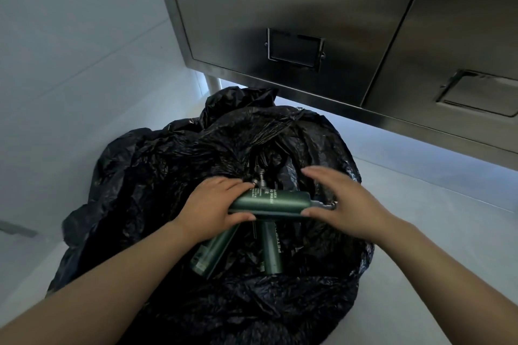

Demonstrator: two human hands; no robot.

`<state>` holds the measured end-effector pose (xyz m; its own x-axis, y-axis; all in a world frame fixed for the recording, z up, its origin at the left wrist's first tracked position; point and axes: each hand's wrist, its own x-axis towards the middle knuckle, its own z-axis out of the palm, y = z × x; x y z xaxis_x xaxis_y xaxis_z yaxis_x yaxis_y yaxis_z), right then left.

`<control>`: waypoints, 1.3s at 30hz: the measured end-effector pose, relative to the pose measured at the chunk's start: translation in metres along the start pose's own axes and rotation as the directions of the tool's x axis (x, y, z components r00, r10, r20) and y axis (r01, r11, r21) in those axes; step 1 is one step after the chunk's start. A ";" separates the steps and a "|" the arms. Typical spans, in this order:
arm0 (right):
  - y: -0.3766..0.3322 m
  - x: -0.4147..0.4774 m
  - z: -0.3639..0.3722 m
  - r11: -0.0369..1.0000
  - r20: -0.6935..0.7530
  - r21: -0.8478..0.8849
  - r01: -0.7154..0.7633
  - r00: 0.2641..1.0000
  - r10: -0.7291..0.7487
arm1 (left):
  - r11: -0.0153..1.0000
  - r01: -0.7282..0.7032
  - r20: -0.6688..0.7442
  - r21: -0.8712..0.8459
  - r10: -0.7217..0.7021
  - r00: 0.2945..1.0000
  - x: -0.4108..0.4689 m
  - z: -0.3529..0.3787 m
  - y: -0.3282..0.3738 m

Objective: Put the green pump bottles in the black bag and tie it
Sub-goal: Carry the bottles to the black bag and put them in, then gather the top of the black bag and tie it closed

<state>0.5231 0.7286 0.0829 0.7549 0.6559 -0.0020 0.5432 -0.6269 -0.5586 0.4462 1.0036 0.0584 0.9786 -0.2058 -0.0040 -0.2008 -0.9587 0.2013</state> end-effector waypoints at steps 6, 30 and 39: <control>0.011 0.002 0.013 0.990 -0.179 0.103 -0.101 0.977 0.119 | 0.894 0.404 0.106 -0.194 -0.391 0.914 -0.045 0.033 -0.003; 0.014 -0.019 0.074 0.919 -0.004 0.305 -0.251 0.964 0.264 | 0.774 0.621 0.166 -0.120 -0.601 0.781 -0.035 0.048 -0.013; 0.029 -0.032 0.070 0.908 0.000 0.319 -0.273 0.958 0.288 | 0.894 0.447 0.026 -0.032 -0.447 0.894 -0.029 0.050 0.006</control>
<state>0.4889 0.7188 0.0082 0.8795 0.4472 -0.1624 0.1698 -0.6140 -0.7708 0.4148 0.9944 0.0108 0.9637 0.2390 -0.1187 0.2596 -0.9428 0.2093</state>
